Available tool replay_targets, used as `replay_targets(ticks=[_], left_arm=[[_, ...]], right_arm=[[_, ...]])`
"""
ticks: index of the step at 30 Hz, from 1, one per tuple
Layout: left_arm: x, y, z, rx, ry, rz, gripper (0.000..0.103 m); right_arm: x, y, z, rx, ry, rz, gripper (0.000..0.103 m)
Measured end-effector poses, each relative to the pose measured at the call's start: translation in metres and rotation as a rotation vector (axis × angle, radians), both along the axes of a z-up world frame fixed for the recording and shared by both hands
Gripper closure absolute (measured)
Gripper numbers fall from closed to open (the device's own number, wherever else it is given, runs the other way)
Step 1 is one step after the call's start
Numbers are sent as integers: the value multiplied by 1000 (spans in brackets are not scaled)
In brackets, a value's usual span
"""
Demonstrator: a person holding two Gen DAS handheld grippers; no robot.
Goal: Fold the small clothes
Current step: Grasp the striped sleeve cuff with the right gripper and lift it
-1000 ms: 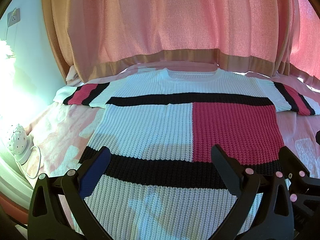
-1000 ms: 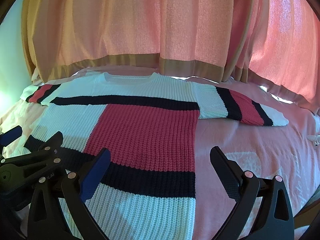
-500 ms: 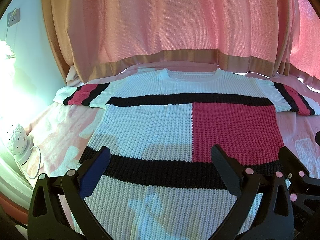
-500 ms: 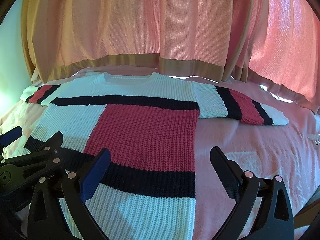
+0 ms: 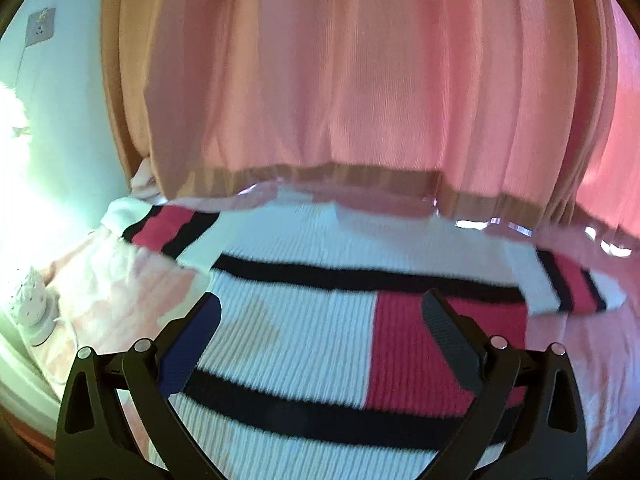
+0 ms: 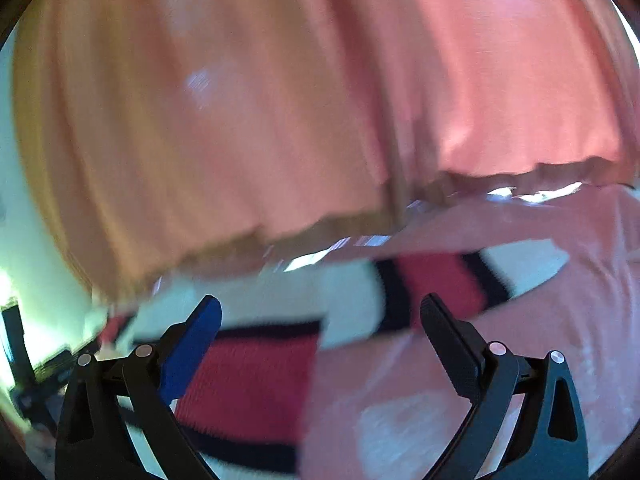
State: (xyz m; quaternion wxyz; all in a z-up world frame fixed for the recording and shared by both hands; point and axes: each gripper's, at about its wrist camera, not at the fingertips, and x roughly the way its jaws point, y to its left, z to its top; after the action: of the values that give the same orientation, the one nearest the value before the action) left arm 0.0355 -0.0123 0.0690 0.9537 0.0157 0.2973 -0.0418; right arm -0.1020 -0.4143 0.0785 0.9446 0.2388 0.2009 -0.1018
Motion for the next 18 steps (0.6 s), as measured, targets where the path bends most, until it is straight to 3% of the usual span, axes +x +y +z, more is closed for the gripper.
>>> replay_targets(ticks=[4,6,8,10,13,18], left_arm=[[22,-7,-6,-18,8,13,5],[32,-8,-20,-35,58,41,5],[42,-9,-28,-68,115,34,5],[49,-10,-33,-69,131,50,5],[54,-10,-38,-56,131,65,5],[60,-15,-45,-43,150,58,5]], right_arm=[[7,-102,-6,78,24,-60,14],[19,-145,-31,103,72,-94,32],[30,-180,-64,159,145,-147,37],[40,-207,-105,258,221,-180,41],[48,-233,-143,346,284,-225,44],[60,-246,-172,416,284,-243,47]])
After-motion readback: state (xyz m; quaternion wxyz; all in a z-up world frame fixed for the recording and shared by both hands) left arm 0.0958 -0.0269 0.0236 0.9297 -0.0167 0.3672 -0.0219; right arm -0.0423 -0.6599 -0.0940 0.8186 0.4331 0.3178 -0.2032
